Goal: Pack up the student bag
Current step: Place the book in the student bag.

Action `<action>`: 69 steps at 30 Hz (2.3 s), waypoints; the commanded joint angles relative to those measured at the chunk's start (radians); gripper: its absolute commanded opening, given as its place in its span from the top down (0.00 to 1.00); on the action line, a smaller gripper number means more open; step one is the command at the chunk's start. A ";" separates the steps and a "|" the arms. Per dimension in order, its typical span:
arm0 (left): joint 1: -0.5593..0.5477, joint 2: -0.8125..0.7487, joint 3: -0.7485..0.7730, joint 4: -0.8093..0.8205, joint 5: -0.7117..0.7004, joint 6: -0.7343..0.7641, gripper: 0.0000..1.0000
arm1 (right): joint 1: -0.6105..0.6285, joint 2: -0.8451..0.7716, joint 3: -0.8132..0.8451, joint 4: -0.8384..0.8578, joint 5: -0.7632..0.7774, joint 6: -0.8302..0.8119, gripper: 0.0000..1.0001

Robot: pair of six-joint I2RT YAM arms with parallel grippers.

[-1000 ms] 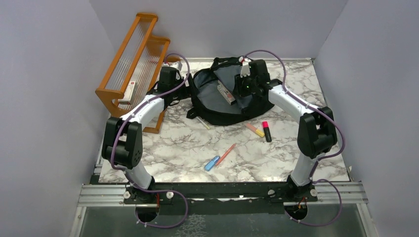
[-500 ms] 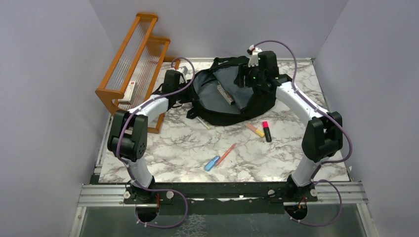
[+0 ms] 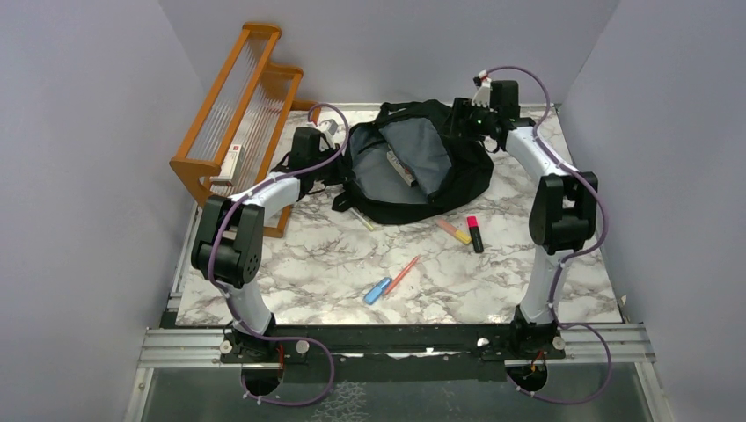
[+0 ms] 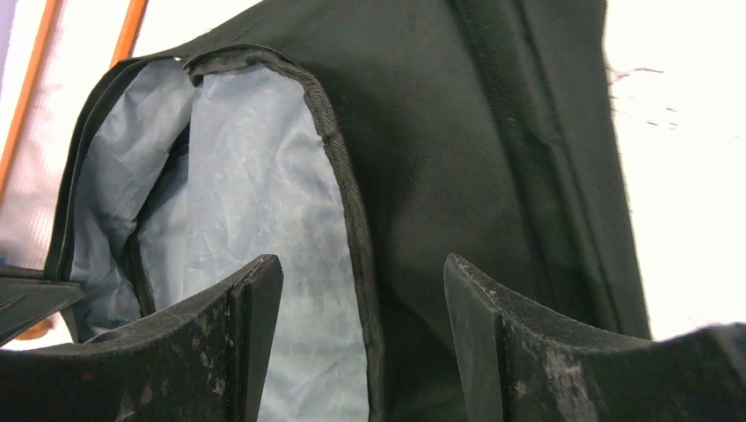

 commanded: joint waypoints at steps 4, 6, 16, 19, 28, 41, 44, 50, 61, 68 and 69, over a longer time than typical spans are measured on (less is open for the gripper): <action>-0.005 -0.023 -0.011 0.045 0.064 -0.010 0.95 | -0.012 0.135 0.144 0.039 -0.249 -0.018 0.28; -0.005 -0.021 -0.011 0.047 0.071 -0.013 0.95 | -0.014 0.168 0.174 0.026 -0.269 -0.022 0.28; -0.006 -0.024 -0.011 0.051 0.078 -0.013 1.00 | -0.016 0.237 0.224 -0.038 -0.326 -0.050 0.30; -0.006 -0.023 -0.012 0.054 0.082 -0.017 1.00 | -0.016 0.246 0.230 -0.060 -0.342 -0.057 0.31; -0.005 -0.008 -0.015 0.076 0.106 -0.036 1.00 | -0.016 0.208 0.172 0.021 -0.410 -0.025 0.69; -0.001 0.001 -0.014 0.080 0.114 -0.039 1.00 | 0.020 0.034 0.114 0.000 -0.376 -0.120 0.99; 0.003 0.001 -0.013 0.083 0.116 -0.042 1.00 | 0.054 0.000 0.123 -0.070 -0.311 -0.175 0.99; 0.024 0.008 -0.013 0.096 0.132 -0.059 1.00 | 0.157 -0.041 0.131 -0.151 -0.160 -0.262 0.96; 0.051 0.003 -0.012 0.108 0.160 -0.070 1.00 | 0.367 -0.007 0.153 -0.180 -0.038 -0.324 0.82; 0.065 -0.001 -0.017 0.115 0.168 -0.080 1.00 | 0.391 -0.003 0.121 -0.091 -0.316 -0.180 0.59; 0.065 -0.001 -0.018 0.116 0.167 -0.080 1.00 | 0.391 -0.008 0.114 -0.077 -0.340 -0.165 0.56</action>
